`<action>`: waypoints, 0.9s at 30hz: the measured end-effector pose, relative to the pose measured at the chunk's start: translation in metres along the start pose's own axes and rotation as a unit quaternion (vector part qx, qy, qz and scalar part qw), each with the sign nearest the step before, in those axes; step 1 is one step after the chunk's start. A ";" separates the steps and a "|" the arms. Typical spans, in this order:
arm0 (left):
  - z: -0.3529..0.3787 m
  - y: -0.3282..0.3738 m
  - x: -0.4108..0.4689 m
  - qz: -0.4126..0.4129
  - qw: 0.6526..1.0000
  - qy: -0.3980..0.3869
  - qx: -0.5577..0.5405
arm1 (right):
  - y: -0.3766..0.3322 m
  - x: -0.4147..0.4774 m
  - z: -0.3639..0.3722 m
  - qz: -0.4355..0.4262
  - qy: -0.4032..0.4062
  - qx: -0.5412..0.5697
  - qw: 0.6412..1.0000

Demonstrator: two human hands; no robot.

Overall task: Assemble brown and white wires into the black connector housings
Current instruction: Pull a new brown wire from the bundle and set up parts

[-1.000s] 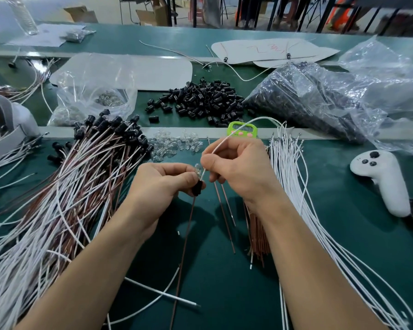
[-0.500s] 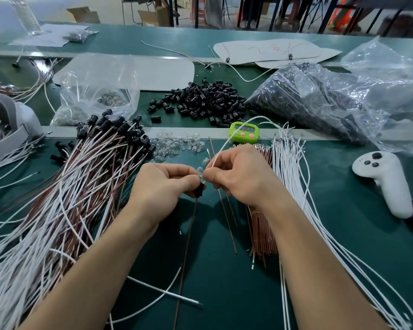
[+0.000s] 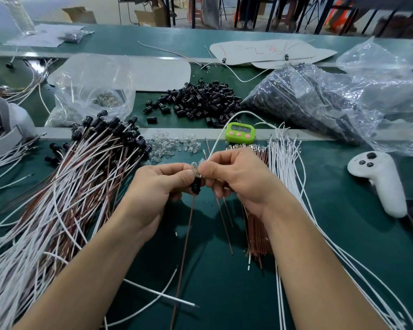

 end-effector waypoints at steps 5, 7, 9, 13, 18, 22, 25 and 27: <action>0.000 0.000 0.000 -0.014 1.000 -0.009 -0.022 | -0.002 -0.002 0.000 -0.010 0.000 0.001 1.000; 0.000 0.000 -0.001 -0.017 1.000 -0.002 -0.024 | -0.002 -0.001 -0.002 -0.008 0.011 -0.005 1.000; -0.001 0.000 -0.001 -0.016 1.000 0.011 -0.012 | 0.000 0.000 -0.004 -0.007 0.033 -0.010 0.999; -0.004 -0.001 -0.002 -0.007 0.999 0.043 0.019 | 0.002 0.002 -0.010 -0.001 0.099 -0.012 0.995; 0.002 0.003 -0.001 0.016 0.999 0.016 0.027 | 0.003 0.002 -0.016 -0.007 0.208 -0.042 0.977; 0.004 0.001 -0.002 0.015 0.999 0.009 0.030 | 0.001 0.001 -0.014 -0.015 0.206 -0.063 0.976; 0.005 0.001 -0.001 0.015 1.000 -0.001 0.018 | -0.003 0.000 -0.015 -0.029 0.193 -0.109 0.975; 0.005 0.001 -0.001 0.017 1.000 -0.010 0.015 | -0.003 0.000 -0.015 -0.028 0.184 -0.120 0.975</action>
Point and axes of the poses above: each hand's wrist, its own x-axis towards the middle knuckle, its own z-axis out of the palm, y = z × x, the point moved 9 cm from there along x, towards the middle knuckle, and after that the axes turned 15 degrees about z, right-handed, at the moved point
